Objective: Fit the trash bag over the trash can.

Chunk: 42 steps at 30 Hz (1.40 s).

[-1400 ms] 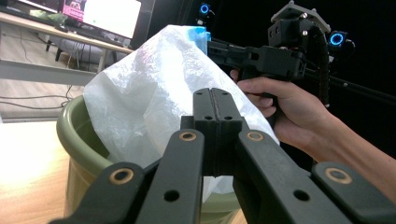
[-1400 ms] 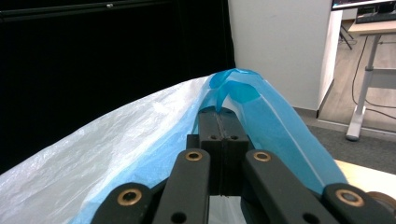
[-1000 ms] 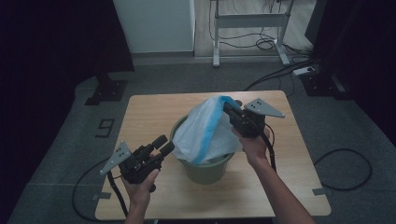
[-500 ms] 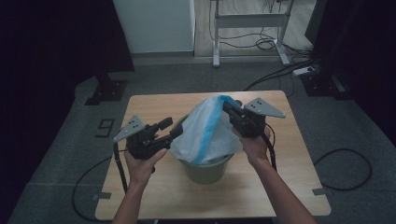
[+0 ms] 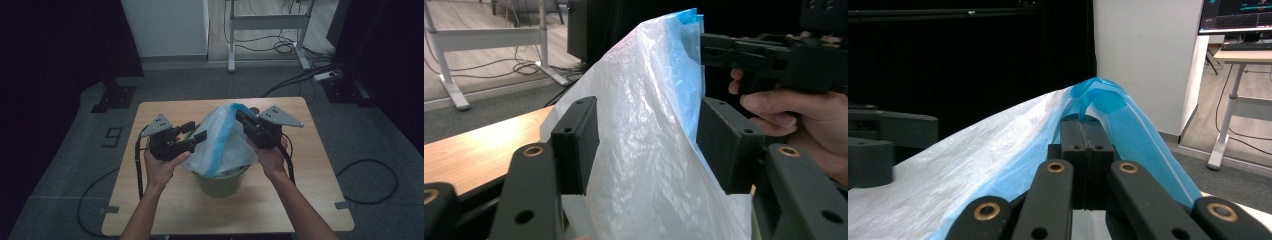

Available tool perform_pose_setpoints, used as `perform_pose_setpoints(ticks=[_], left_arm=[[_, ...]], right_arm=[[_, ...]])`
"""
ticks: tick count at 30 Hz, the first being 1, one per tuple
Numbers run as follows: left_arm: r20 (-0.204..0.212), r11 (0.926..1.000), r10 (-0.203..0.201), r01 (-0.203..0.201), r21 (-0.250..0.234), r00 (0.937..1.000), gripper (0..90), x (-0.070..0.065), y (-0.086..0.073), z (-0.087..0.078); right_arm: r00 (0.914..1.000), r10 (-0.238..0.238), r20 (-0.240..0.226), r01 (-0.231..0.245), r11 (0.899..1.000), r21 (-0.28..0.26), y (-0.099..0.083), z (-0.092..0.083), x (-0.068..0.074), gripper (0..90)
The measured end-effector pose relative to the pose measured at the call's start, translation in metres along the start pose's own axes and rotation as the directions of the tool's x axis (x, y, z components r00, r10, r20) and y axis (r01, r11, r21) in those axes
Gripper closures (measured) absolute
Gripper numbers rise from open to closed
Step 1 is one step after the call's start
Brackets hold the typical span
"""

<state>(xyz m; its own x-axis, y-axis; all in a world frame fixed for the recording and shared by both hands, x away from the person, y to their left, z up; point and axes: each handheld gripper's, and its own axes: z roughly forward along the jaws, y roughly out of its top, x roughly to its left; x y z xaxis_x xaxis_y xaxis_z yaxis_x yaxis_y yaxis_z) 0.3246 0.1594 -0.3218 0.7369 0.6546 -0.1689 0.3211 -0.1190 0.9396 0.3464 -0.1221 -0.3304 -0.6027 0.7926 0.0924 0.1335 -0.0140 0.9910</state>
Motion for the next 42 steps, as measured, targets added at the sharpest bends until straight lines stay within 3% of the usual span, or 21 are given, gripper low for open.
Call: perform_pose_setpoints(ticks=[6, 11, 16, 22, 28, 35, 42], left_arm=[[-0.019, 0.9992, 0.024, -0.023, 0.034, 0.9995, 60.3, 0.001, 0.002, 0.008], [-0.011, 0.9958, 0.067, -0.066, 0.063, 0.9977, 89.2, 0.000, 0.002, 0.012], [-0.017, 0.9985, 0.050, -0.051, -0.019, 0.9986, 89.9, 0.002, 0.001, 0.008], [-0.010, 0.9944, 0.011, -0.012, -0.105, 0.9999, 90.0, 0.008, 0.002, 0.006], [-0.015, 0.9849, -0.036, 0.033, -0.170, 0.9992, 90.0, 0.020, 0.003, 0.006], [-0.030, 0.9686, -0.080, 0.071, -0.238, 0.9963, 90.0, 0.034, 0.006, 0.005], [-0.055, 0.9566, -0.090, 0.071, -0.283, 0.9945, 90.0, 0.042, 0.015, 0.000]], right_arm=[[0.9999, -0.006, -0.010, 0.006, 1.000, 0.001, 0.001, 0.001, 0.003, 89.3], [0.9998, -0.008, -0.015, 0.008, 1.000, 0.002, 0.000, 0.001, 0.005, 89.3], [0.9999, -0.010, -0.005, 0.010, 1.000, 0.006, -0.003, -0.001, 0.003, 89.3], [1.0000, -0.006, -0.001, 0.006, 1.000, 0.017, -0.010, -0.004, -0.004, 89.4], [0.9999, 0.001, 0.016, -0.001, 1.000, 0.022, -0.012, -0.007, -0.015, 89.3], [0.9979, -0.004, 0.065, 0.002, 1.000, 0.024, -0.008, -0.013, -0.033, 89.4], [0.9920, -0.004, 0.126, 0.006, 1.000, -0.011, 0.006, -0.023, -0.051, 89.4]])
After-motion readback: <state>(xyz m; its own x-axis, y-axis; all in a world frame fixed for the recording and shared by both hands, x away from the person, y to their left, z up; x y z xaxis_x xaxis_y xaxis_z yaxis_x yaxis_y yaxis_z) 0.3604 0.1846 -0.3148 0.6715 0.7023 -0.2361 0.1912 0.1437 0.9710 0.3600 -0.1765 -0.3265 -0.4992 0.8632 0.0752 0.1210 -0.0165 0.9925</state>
